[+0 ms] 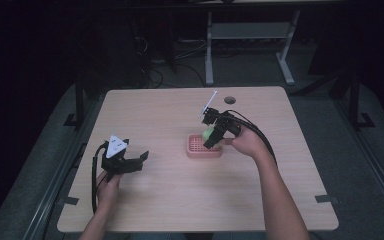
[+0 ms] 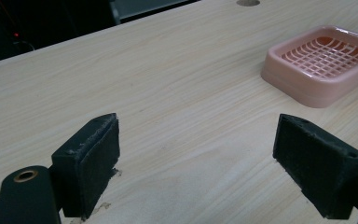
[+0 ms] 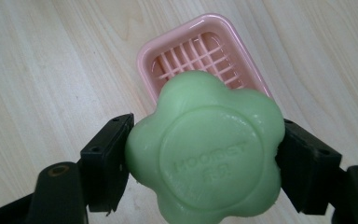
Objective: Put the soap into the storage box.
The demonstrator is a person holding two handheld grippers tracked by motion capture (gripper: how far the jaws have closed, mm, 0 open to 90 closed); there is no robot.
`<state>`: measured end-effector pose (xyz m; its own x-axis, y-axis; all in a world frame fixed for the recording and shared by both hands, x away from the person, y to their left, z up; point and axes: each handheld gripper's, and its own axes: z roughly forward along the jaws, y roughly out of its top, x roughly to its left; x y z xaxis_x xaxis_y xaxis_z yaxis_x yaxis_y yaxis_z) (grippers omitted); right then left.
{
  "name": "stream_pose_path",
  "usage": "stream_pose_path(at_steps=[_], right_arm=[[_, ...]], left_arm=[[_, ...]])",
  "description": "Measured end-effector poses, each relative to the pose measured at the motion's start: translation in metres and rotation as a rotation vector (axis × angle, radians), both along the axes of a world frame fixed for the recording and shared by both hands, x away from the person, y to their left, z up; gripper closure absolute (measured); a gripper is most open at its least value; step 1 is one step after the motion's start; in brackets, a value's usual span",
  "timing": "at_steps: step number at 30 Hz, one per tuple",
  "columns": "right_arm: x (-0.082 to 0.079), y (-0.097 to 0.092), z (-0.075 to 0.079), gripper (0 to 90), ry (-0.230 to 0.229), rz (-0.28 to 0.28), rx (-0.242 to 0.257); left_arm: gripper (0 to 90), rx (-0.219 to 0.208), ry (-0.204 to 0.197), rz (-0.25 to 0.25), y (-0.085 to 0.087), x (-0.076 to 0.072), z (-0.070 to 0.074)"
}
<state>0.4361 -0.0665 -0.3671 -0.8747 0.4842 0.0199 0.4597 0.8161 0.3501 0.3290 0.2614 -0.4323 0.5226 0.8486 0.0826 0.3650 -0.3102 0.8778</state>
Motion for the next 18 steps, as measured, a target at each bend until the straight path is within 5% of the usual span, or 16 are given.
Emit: stream_pose_path(at_steps=[18], right_arm=[[0.010, 0.013, 0.001, 25.9, -0.001, 0.007, -0.021]], left_arm=[[14.3, -0.004, -0.002, 0.001, 0.001, 0.000, 0.000]])
